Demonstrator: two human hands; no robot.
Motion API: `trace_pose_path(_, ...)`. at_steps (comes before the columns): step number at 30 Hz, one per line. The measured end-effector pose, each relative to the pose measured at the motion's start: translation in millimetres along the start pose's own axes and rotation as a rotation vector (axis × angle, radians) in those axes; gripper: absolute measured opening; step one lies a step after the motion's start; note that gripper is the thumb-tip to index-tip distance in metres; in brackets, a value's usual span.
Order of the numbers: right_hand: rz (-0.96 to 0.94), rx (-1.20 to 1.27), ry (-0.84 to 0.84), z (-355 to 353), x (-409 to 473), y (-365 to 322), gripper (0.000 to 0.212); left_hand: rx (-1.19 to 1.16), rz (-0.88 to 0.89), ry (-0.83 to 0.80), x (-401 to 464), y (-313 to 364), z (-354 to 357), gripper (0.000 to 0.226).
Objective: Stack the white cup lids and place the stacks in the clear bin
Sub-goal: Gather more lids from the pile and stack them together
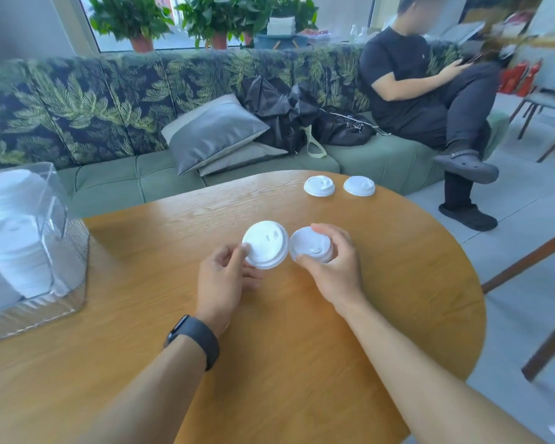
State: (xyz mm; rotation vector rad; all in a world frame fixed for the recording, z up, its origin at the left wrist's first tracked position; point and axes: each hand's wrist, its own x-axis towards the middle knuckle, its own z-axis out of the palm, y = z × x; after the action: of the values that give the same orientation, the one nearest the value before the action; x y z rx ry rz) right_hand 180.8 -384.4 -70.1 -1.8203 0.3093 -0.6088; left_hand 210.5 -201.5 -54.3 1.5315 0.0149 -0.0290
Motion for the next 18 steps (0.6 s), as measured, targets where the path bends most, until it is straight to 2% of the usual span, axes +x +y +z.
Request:
trace_pose_path(5,0.128,0.139,-0.078,5,-40,-19,0.054,-0.033,-0.026,-0.050,-40,1,-23,0.016)
trace_pose_path(12,0.362,0.319,-0.152,5,-67,-38,0.077,0.039,-0.013,-0.081,-76,-3,-48,0.028)
trace_pose_path(18,0.434,0.544,-0.234,0,-72,-39,0.074,0.034,0.002,-0.054,-84,-3,-52,0.028)
